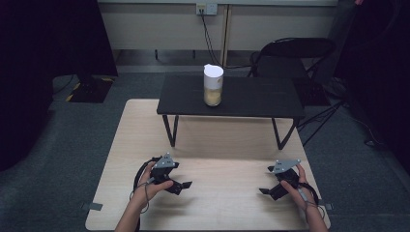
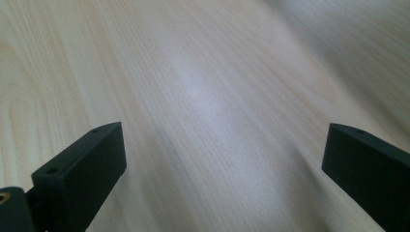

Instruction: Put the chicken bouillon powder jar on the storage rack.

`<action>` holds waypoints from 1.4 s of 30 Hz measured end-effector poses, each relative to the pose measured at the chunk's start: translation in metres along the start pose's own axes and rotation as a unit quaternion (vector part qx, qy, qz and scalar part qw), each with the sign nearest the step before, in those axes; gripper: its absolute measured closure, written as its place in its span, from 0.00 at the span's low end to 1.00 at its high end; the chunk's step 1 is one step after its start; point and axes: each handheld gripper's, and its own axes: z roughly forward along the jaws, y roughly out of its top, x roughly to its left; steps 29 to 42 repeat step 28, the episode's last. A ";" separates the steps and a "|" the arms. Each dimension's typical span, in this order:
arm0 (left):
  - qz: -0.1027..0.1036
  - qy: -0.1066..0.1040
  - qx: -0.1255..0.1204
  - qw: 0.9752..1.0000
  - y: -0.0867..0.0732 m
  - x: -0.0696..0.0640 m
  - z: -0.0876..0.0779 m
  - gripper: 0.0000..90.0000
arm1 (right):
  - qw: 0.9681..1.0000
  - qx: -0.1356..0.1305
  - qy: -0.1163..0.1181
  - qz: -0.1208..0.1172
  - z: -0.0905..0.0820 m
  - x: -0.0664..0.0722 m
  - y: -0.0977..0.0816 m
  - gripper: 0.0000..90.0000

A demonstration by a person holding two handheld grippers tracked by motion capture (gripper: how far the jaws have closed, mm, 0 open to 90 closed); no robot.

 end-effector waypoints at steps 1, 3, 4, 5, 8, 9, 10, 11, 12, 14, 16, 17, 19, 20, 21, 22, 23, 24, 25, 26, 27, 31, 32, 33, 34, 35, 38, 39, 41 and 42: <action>0.002 0.000 0.005 1.000 -0.002 0.000 0.001 0.01 | 1.000 0.001 0.001 0.000 0.000 0.000 0.000 0.01; -0.005 -0.006 0.014 1.000 -0.005 0.002 0.004 0.01 | 1.000 0.002 0.001 -0.001 0.000 0.000 0.000 0.01; -0.005 -0.013 0.019 1.000 -0.007 0.005 0.006 0.01 | 1.000 0.002 0.001 -0.001 0.000 0.000 0.000 0.01; -0.004 -0.015 0.026 1.000 -0.009 0.005 0.008 0.01 | 1.000 0.004 0.003 -0.002 0.000 -0.001 0.000 0.01; -0.008 -0.017 0.029 0.999 -0.009 0.006 0.010 0.01 | 1.000 0.005 0.003 -0.002 0.001 -0.001 0.000 0.01; -0.008 -0.017 0.030 0.999 -0.009 0.006 0.010 0.01 | 1.000 0.006 0.003 -0.002 0.001 -0.001 0.000 0.01; -0.008 -0.017 0.030 0.999 -0.009 0.006 0.010 0.01 | 1.000 0.006 0.003 -0.002 0.001 -0.001 0.000 0.01; -0.008 -0.017 0.031 0.999 -0.010 0.006 0.011 0.01 | 1.000 0.006 0.003 -0.002 0.001 -0.001 0.000 0.01; -0.009 -0.017 0.030 0.999 -0.010 0.006 0.011 0.01 | 1.000 0.006 0.003 -0.002 0.001 -0.001 0.000 0.01; -0.010 -0.018 0.030 0.999 -0.011 0.007 0.011 0.01 | 1.000 0.007 0.004 -0.003 0.001 -0.001 0.000 0.01; -0.012 -0.020 0.027 0.999 -0.013 0.008 0.011 0.01 | 1.000 0.008 0.004 -0.004 0.002 -0.001 0.001 0.01; -0.013 -0.023 0.026 0.999 -0.013 0.008 0.012 0.01 | 1.000 0.007 0.005 -0.003 0.002 -0.001 0.000 0.01; -0.013 -0.024 0.026 0.999 -0.014 0.008 0.013 0.01 | 1.000 0.008 0.006 -0.004 0.002 -0.001 0.001 0.01; -0.012 -0.025 0.028 0.999 -0.014 0.008 0.013 0.01 | 1.000 0.008 0.006 -0.004 0.002 -0.001 0.001 0.01; -0.012 -0.027 0.029 0.999 -0.014 0.008 0.013 0.01 | 1.000 0.008 0.005 -0.004 0.002 -0.001 0.001 0.01; -0.011 -0.028 0.030 0.999 -0.014 0.009 0.013 0.01 | 1.000 0.008 0.006 -0.004 0.002 -0.001 0.001 0.01; -0.010 -0.028 0.029 0.999 -0.014 0.008 0.013 0.01 | 1.000 0.008 0.007 -0.004 0.002 -0.001 0.001 0.01; -0.010 -0.028 0.028 0.999 -0.014 0.008 0.013 0.01 | 1.000 0.008 0.007 -0.004 0.002 -0.001 0.001 0.01; -0.010 -0.027 0.027 0.999 -0.013 0.008 0.013 0.01 | 1.000 0.008 0.007 -0.004 0.002 -0.001 0.001 0.01; -0.010 -0.027 0.026 0.999 -0.013 0.008 0.013 0.01 | 1.000 0.008 0.007 -0.003 0.002 -0.002 0.001 0.01; -0.010 -0.027 0.025 0.999 -0.014 0.008 0.013 0.01 | 1.000 0.009 0.008 -0.003 0.002 -0.002 0.000 0.01; -0.013 -0.029 0.025 0.999 -0.014 0.008 0.014 0.01 | 1.000 0.009 0.008 -0.003 0.002 -0.002 0.000 0.01; -0.013 -0.029 0.025 0.999 -0.014 0.008 0.014 0.01 | 1.000 0.009 0.008 -0.003 0.002 -0.002 0.000 0.01; -0.013 -0.029 0.025 0.999 -0.014 0.008 0.014 0.01 | 1.000 0.009 0.008 -0.003 0.002 -0.002 0.000 0.01; -0.013 -0.029 0.025 0.999 -0.014 0.008 0.014 0.01 | 1.000 0.009 0.008 -0.003 0.002 -0.002 0.000 0.01; -0.013 -0.029 0.025 0.999 -0.014 0.008 0.014 0.01 | 1.000 0.009 0.008 -0.003 0.002 -0.002 0.000 0.01; -0.013 -0.029 0.025 0.999 -0.014 0.008 0.014 0.01 | 1.000 0.009 0.008 -0.003 0.002 -0.002 0.000 0.01; -0.013 -0.029 0.025 0.999 -0.014 0.008 0.014 0.01 | 1.000 0.009 0.008 -0.003 0.002 -0.002 0.000 0.01; -0.013 -0.029 0.025 0.999 -0.014 0.008 0.014 0.01 | 1.000 0.009 0.008 -0.003 0.002 -0.002 0.000 0.01; -0.013 -0.029 0.025 0.999 -0.014 0.008 0.014 0.01 | 1.000 0.009 0.008 -0.003 0.002 -0.002 0.000 0.01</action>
